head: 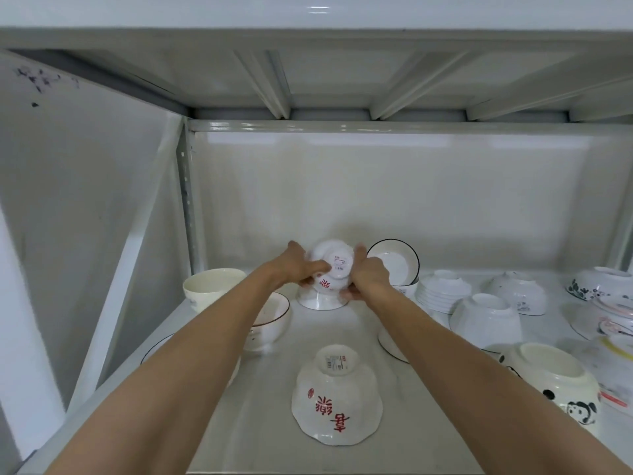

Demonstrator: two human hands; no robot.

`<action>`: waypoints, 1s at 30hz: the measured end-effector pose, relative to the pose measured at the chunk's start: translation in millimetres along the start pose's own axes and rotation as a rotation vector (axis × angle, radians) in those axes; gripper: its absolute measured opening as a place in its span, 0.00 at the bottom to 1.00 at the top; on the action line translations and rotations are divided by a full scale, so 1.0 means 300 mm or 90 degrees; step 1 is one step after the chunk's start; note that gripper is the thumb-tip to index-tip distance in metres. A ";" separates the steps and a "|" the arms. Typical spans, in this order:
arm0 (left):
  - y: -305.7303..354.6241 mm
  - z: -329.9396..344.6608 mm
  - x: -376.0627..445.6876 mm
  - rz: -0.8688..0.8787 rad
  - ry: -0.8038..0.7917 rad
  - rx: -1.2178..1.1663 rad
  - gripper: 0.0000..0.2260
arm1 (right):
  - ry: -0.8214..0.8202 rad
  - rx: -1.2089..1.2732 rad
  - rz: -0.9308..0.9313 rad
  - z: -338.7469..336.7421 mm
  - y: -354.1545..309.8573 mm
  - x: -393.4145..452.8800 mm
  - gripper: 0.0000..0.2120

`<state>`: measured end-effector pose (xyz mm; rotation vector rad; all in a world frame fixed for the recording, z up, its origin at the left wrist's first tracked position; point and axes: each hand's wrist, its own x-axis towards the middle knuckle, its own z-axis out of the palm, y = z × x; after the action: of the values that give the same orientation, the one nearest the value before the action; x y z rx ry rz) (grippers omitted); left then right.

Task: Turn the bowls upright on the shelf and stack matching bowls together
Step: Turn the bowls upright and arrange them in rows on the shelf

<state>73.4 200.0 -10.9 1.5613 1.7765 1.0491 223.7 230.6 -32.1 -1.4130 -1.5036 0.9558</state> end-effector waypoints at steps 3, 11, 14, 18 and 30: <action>-0.001 -0.038 -0.059 0.076 -0.021 -0.006 0.29 | -0.045 0.138 0.103 -0.055 -0.023 0.001 0.31; 0.001 -0.091 -0.145 0.223 -0.083 0.159 0.31 | -0.327 0.106 0.274 -0.143 -0.054 -0.010 0.16; 0.011 -0.088 -0.167 0.124 -0.136 0.106 0.23 | -0.352 0.050 0.270 -0.141 -0.036 -0.016 0.10; 0.005 -0.053 -0.154 0.023 -0.177 0.057 0.18 | -0.330 -0.043 0.250 -0.127 -0.024 -0.016 0.08; 0.000 0.021 -0.046 0.031 -0.232 0.443 0.07 | -0.365 -0.222 0.249 -0.090 -0.017 -0.015 0.11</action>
<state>80.8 187.6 -15.6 2.0340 1.9380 0.1126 247.2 225.3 -18.0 -1.8277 -1.9152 1.4872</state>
